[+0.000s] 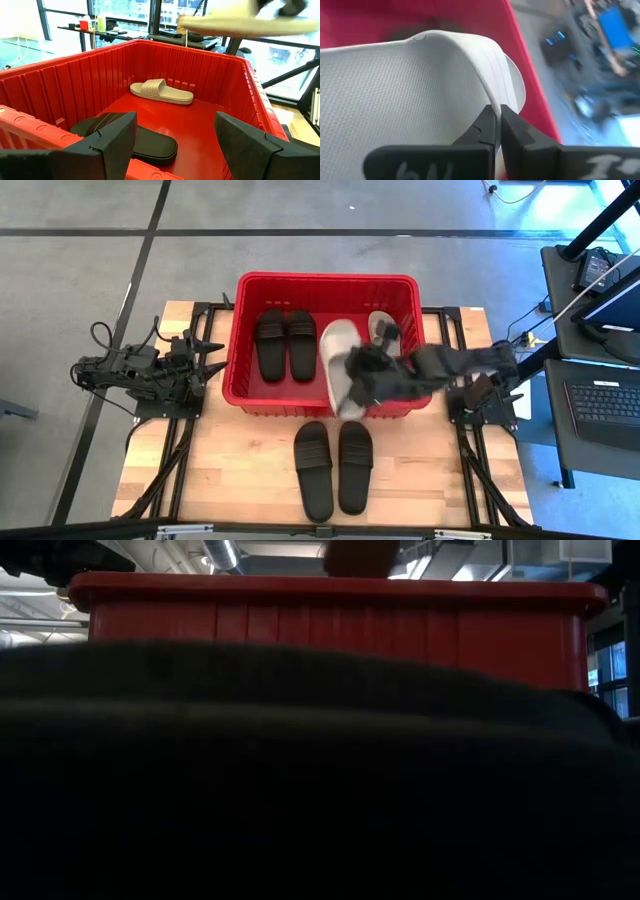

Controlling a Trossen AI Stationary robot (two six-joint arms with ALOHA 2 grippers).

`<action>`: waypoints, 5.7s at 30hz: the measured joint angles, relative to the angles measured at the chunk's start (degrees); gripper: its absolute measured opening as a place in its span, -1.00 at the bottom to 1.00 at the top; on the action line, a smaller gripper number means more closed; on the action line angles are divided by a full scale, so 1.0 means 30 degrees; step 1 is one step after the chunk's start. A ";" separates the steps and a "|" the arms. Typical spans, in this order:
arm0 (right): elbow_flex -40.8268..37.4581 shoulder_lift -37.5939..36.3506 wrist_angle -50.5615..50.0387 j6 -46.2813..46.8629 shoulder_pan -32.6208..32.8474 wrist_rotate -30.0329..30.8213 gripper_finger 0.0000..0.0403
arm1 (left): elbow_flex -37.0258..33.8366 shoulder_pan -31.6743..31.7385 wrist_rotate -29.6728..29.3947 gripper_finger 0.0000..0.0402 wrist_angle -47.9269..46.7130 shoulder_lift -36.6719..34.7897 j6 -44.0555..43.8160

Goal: Pick and place slides into bin
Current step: Put the white slide into the red bin, then put the black slide into the red bin

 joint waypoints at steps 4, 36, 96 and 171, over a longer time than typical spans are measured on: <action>-0.2179 -0.0014 -0.0191 -0.2025 -0.2778 0.0576 -0.94 | 0.0000 0.0003 -0.0001 0.30 -0.0007 0.0000 0.0000; -1.7527 -0.0108 1.8349 -1.3780 -1.1978 -0.5335 -0.94 | 0.0000 0.0002 -0.2669 0.30 -0.0022 -0.0006 0.0000; -2.1191 -0.0108 2.1765 -1.3809 -1.2757 -0.6845 0.27 | 0.0000 -0.0001 -0.3082 0.30 -0.0015 -0.0004 -0.0488; -0.6082 -0.0216 0.8212 0.4701 0.7191 -0.6360 0.27 | 0.0015 0.0001 -0.0999 0.30 0.0147 -0.0007 -0.2426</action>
